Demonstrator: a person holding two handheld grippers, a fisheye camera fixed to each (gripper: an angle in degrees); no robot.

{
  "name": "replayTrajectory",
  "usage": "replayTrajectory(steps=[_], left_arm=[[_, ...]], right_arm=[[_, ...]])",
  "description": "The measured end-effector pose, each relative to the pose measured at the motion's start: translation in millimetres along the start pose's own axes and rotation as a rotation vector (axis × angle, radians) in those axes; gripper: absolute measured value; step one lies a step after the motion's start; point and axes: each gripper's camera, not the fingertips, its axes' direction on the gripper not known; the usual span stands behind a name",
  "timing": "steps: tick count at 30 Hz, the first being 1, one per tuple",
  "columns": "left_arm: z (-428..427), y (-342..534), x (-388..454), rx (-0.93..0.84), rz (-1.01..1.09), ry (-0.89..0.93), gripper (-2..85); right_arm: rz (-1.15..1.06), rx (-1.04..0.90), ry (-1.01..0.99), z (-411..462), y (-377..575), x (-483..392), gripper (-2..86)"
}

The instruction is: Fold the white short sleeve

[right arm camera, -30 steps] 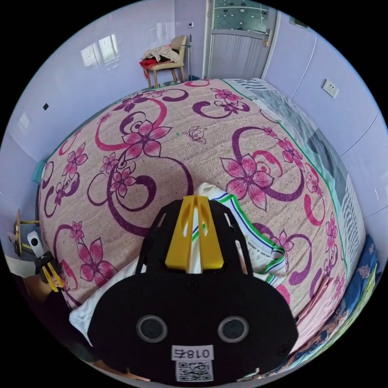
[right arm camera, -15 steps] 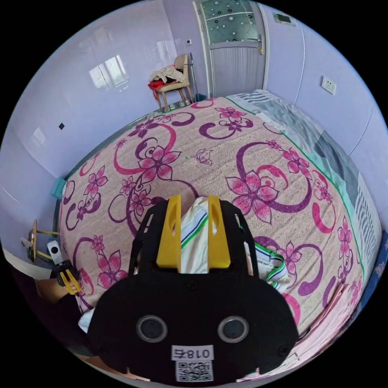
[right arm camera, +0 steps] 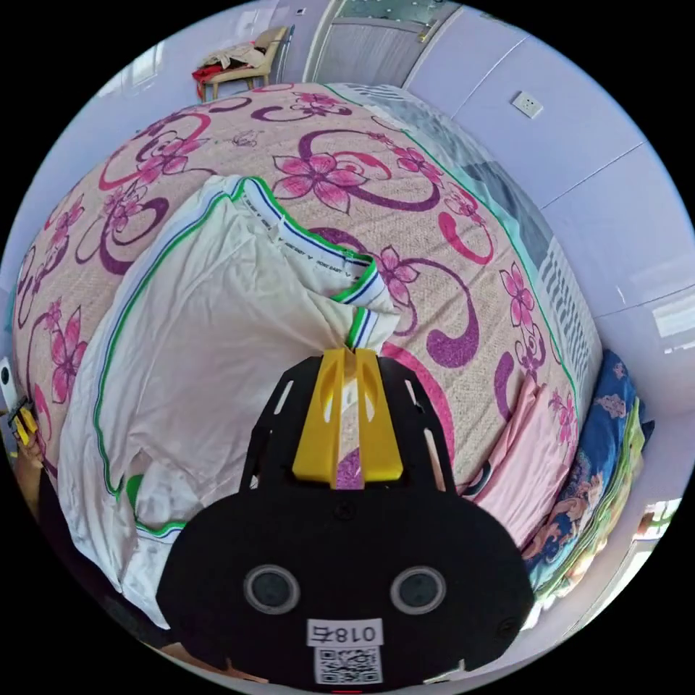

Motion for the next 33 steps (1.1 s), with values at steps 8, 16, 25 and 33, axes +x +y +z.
replayTrajectory(steps=[8,16,25,33], left_arm=[[12,-20,10,-0.009,-0.02,-0.013,4.7],[30,-52,21,-0.066,-0.113,0.035,6.1],[73,-28,138,-0.587,-0.098,0.026,10.2],[145,1,150,-0.869,-0.176,-0.131,12.0]], right_arm=[[0.149,0.116,-0.128,36,29,15,3.9],[0.353,0.492,-0.698,11,216,39,4.5],[0.511,0.313,-1.261,102,472,-12,9.2],[0.486,0.235,-1.305,158,493,-46,11.7]])
